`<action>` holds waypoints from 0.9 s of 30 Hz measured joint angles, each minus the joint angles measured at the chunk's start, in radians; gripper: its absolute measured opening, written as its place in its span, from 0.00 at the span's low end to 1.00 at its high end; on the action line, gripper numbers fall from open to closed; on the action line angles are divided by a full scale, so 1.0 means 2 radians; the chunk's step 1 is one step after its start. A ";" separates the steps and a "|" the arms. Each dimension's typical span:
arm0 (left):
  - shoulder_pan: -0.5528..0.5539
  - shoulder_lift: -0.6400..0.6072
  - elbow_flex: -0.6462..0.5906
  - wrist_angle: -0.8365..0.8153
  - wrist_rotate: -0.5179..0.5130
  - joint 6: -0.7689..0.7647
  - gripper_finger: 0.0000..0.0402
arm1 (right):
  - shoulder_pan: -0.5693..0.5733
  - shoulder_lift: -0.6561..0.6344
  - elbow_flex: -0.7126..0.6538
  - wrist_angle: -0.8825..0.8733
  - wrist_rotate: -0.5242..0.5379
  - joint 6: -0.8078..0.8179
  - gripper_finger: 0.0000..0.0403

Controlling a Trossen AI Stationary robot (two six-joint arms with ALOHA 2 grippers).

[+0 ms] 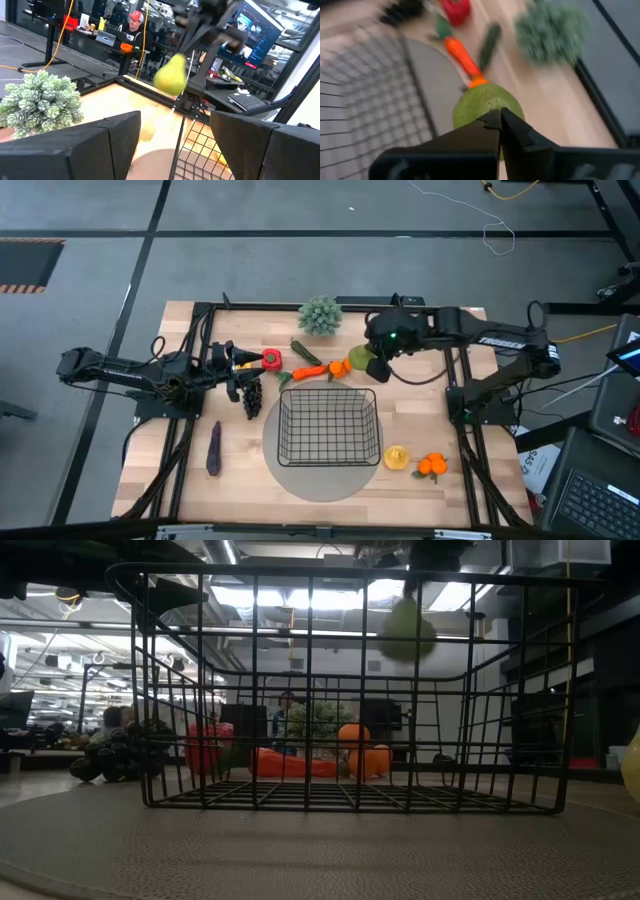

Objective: Build produce basket
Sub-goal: Put the green pear into the black wire basket, then put the red bell pepper into the black wire basket

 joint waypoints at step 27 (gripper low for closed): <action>0.000 0.000 0.000 0.000 0.000 -0.001 0.57 | 0.077 0.002 0.058 0.201 -0.164 -0.102 0.00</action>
